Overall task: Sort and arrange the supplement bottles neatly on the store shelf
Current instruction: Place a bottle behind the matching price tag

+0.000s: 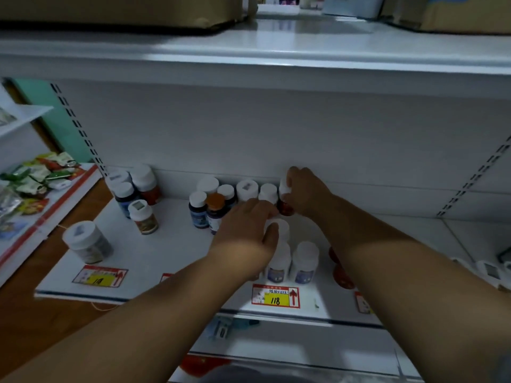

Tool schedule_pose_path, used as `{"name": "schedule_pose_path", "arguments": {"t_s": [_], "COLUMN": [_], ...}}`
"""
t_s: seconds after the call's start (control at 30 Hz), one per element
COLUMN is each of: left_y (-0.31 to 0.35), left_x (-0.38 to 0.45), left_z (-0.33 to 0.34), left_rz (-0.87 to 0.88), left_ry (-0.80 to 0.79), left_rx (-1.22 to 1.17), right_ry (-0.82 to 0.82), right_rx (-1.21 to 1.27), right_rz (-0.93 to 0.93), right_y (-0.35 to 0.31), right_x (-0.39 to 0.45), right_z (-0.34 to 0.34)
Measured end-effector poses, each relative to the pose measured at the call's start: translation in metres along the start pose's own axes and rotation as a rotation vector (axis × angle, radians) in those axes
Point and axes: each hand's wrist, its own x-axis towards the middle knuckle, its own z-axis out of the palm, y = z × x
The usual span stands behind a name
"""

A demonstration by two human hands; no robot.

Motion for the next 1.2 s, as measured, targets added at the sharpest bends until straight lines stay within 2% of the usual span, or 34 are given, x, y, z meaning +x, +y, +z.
{"name": "schedule_pose_path", "arguments": {"t_s": [0.1,0.23,0.4,0.5,0.63,0.73,0.9,1.03,1.13,1.2], "left_y": [-0.002,-0.003,0.005,0.023,0.06,0.084,0.111,0.131,0.14,0.145], "left_x": [0.008,0.016,0.022,0.02,0.013,0.014,0.019,0.027,0.026,0.025], "left_z": [-0.005,-0.006,-0.004,-0.003,0.007,0.019,0.045,0.07,0.093,0.106], "left_rz": [0.018,-0.012,-0.105,-0.133,-0.101,-0.009,0.037,-0.026,-0.016,0.015], "left_ry": [-0.008,-0.003,0.081,0.087,0.005,-0.042,-0.092,-0.082,-0.085,-0.141], "left_rx": [0.018,-0.01,-0.13,-0.284,-0.486,-0.514,-0.502,-0.398,-0.126,0.104], "right_ry": [0.029,0.108,0.408,0.51,0.544,0.539,0.526,0.522,0.528,0.502], "right_rx": [-0.048,0.039,0.356,0.589,0.74,0.72,0.646,0.61,0.562,0.552], "right_rz": [0.013,0.032,-0.022,-0.035,0.022,0.071,0.032,0.047,0.019,-0.034], "right_y": [0.003,0.007,-0.001,-0.005,0.004,0.021,0.063,0.106,0.136,0.151], "right_x": [0.006,-0.001,-0.042,-0.081,-0.121,-0.138,-0.155,-0.159,-0.157,-0.15], "right_z": [0.004,-0.001,-0.043,-0.07,-0.088,-0.096,-0.105,-0.119,-0.131,-0.132]}}
